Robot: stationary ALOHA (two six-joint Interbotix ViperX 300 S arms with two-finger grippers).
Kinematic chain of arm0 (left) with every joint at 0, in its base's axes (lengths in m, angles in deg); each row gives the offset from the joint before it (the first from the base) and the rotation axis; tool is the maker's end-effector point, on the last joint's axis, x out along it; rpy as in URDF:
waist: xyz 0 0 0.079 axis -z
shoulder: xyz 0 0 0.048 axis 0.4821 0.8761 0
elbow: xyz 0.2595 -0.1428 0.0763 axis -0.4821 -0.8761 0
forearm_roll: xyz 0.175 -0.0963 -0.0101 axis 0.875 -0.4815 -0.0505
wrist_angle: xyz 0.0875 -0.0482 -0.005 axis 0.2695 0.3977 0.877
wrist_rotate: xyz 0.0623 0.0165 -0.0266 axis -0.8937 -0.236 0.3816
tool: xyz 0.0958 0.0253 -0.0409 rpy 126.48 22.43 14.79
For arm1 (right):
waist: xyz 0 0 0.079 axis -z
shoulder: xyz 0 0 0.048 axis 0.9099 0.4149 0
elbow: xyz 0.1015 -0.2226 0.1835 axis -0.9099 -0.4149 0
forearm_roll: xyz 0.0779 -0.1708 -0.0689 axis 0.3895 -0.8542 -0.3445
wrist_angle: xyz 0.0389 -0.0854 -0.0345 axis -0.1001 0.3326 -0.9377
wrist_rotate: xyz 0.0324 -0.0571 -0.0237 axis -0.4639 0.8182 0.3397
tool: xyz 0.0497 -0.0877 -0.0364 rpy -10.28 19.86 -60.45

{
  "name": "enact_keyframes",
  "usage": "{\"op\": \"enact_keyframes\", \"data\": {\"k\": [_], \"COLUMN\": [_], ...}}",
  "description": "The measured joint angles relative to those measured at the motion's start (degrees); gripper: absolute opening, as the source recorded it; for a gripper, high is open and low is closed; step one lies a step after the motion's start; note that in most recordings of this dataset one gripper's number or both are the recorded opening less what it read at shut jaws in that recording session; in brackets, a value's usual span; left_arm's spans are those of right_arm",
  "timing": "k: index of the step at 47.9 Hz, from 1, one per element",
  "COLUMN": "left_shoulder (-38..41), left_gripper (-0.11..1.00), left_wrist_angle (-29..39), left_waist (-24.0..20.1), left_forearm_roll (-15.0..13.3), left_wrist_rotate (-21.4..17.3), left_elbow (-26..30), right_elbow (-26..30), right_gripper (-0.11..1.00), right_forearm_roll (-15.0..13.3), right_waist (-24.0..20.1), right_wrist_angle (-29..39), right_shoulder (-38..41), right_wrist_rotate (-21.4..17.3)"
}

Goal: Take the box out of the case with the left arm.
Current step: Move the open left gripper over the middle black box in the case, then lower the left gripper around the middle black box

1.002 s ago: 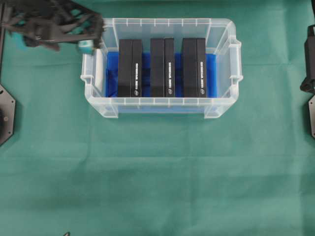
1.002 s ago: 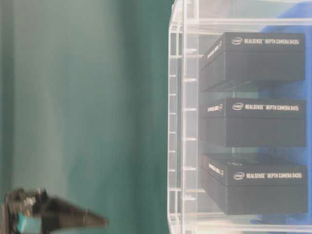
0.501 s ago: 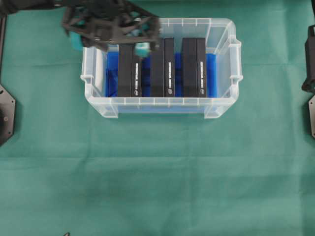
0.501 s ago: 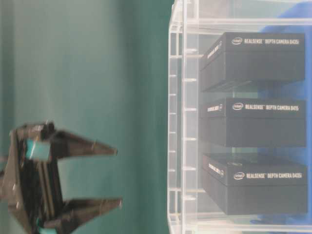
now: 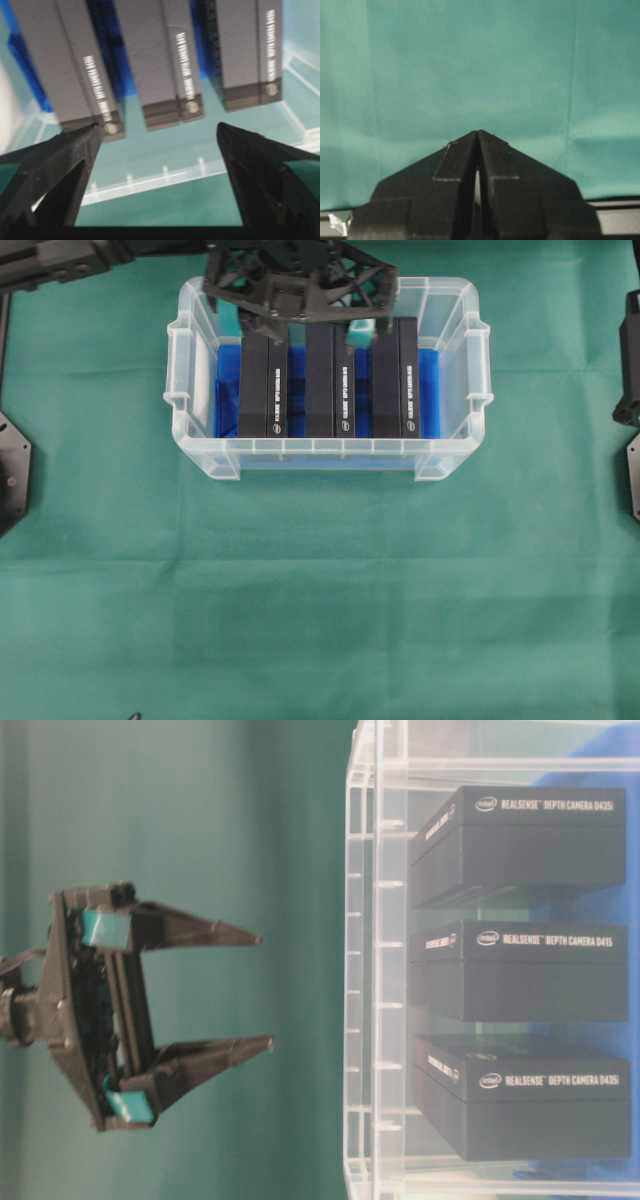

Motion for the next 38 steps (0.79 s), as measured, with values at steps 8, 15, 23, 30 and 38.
{"op": "enact_keyframes", "data": {"k": [8,15,23,30,38], "left_shoulder": [1.7,2.2,2.5,2.5,2.5], "left_gripper": [0.97,0.97,0.97,0.97,0.97], "left_wrist_angle": [0.4,0.7,0.7,0.7,0.7], "left_waist": [0.4,0.7,0.8,0.9,0.8], "left_forearm_roll": [-0.3,-0.5,-0.6,-0.6,-0.6], "left_wrist_rotate": [0.1,0.1,0.1,0.1,0.3], "left_elbow": [1.6,2.0,2.0,2.0,2.0], "right_elbow": [0.0,0.0,0.0,0.0,0.0], "right_gripper": [0.03,0.03,0.03,0.03,0.03], "right_forearm_roll": [-0.1,0.0,-0.1,-0.1,-0.1], "right_waist": [0.0,0.0,0.0,0.0,0.0], "right_wrist_angle": [-0.1,-0.1,-0.1,-0.1,-0.1], "right_shoulder": [0.0,0.0,0.0,0.0,0.0], "right_wrist_rotate": [0.0,-0.1,-0.1,-0.1,-0.1]}}
